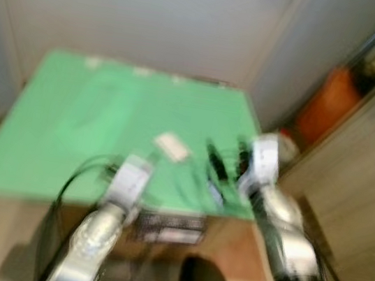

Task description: Hang keys on a hook

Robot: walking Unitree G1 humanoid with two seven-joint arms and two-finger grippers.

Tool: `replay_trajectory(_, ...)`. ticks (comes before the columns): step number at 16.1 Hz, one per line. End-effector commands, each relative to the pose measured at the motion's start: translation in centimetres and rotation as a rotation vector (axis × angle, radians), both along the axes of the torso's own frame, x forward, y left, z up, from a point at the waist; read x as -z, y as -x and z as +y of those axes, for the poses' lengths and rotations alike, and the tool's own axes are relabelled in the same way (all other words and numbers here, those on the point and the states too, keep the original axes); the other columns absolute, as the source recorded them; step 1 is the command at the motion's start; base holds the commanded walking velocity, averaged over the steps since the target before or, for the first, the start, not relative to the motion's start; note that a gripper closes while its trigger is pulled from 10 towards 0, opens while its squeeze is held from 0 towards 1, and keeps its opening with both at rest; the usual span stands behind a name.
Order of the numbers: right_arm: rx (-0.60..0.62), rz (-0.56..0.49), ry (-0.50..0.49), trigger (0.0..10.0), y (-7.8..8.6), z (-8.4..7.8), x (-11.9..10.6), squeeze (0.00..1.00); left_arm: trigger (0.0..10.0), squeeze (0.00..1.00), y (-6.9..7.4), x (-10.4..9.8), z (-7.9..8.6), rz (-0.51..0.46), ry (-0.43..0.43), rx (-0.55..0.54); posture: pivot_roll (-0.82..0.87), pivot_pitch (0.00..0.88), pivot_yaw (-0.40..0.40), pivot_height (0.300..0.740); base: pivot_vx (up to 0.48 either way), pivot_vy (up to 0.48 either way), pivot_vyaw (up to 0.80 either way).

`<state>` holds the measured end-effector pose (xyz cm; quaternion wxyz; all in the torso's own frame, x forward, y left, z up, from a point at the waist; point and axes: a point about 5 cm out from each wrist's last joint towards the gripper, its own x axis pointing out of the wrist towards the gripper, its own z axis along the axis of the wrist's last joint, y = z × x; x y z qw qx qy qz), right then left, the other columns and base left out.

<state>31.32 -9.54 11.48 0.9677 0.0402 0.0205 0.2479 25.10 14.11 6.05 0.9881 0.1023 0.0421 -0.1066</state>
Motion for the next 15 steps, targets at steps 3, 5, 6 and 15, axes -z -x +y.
replay_trajectory(3, 0.011, 0.103, 0.011, 10.0, 1.0, -0.3, 2.8, 0.0, 10.0, 0.0, -3.1, -4.1, -1.0, -0.154, 0.094, 0.018, 0.15, 0.0, -0.122, 0.618, 0.0, 0.0, 0.0)
replay_trajectory(5, 0.028, 0.099, 0.009, 10.0, 0.9, -0.5, 2.8, 0.0, 10.0, 0.0, -3.2, -4.4, -1.5, -0.156, 0.067, 0.057, 0.15, 0.0, -0.112, 0.618, 0.0, 0.0, 0.0)
replay_trajectory(6, 0.027, 0.095, 0.01, 10.0, 0.5, -0.6, 3.2, 0.0, 10.0, 0.0, -2.5, -5.0, -1.6, -0.152, 0.057, 0.059, 0.15, 0.0, -0.112, 0.618, 0.0, 0.0, 0.0)
replay_trajectory(15, 0.021, 0.083, 0.019, 10.0, -1.0, 0.2, 3.3, 0.0, 10.0, 0.0, -0.4, -5.0, -2.7, -0.129, 0.084, 0.189, 0.19, 0.0, -0.126, 0.618, 0.0, 0.0, 0.0)
